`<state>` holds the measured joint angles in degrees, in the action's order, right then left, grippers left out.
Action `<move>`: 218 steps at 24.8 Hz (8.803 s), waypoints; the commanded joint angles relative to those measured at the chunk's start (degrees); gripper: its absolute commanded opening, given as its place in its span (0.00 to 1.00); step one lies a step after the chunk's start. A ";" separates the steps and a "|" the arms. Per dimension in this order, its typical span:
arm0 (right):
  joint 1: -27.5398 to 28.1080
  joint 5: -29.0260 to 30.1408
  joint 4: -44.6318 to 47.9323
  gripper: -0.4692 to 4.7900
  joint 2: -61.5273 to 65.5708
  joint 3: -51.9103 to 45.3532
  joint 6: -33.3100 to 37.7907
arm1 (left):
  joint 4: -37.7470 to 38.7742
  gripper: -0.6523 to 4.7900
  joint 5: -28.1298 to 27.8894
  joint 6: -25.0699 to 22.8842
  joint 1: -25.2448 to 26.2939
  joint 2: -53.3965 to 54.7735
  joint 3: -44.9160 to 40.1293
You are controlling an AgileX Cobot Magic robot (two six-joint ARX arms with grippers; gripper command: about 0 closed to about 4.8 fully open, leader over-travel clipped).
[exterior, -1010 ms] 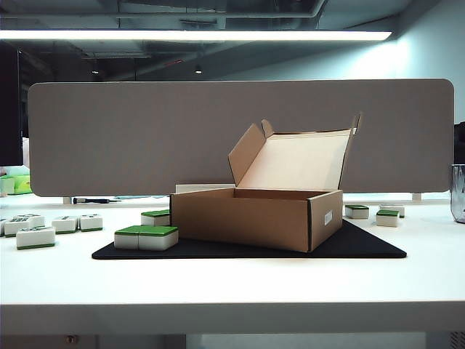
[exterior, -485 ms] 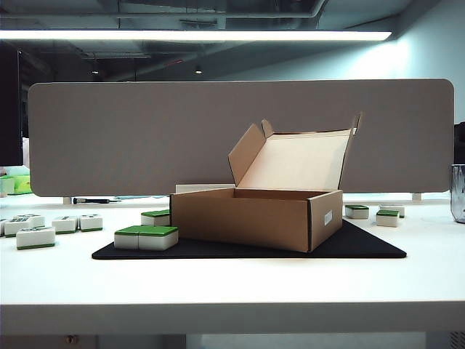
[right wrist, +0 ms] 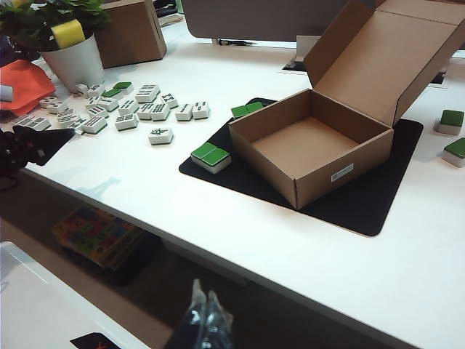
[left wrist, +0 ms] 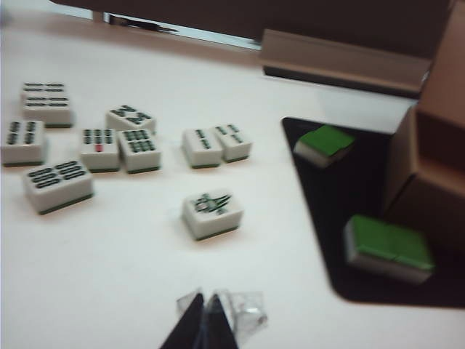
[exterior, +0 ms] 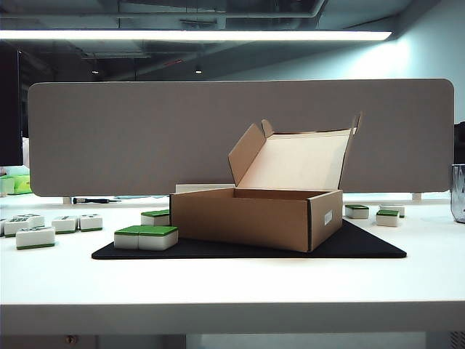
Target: Pick up four mahjong tiles and put them into the paper box.
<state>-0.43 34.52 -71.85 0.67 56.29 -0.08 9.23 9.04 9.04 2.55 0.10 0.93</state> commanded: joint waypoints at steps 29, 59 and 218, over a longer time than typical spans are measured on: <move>-0.07 0.11 0.68 0.09 -0.68 -0.61 0.02 | 10.25 0.11 11.72 2.86 -2.97 56.85 52.33; 0.02 0.13 0.52 0.09 -0.68 -0.92 0.02 | 41.70 0.29 -2.84 -3.04 -24.74 99.80 80.30; 0.02 -0.04 -0.35 0.09 -0.68 -0.92 0.02 | 23.87 0.95 -15.74 14.88 -26.21 115.56 100.28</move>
<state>-0.36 34.48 -72.82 0.67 55.24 -0.05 33.71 -6.48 17.85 -23.64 115.28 101.19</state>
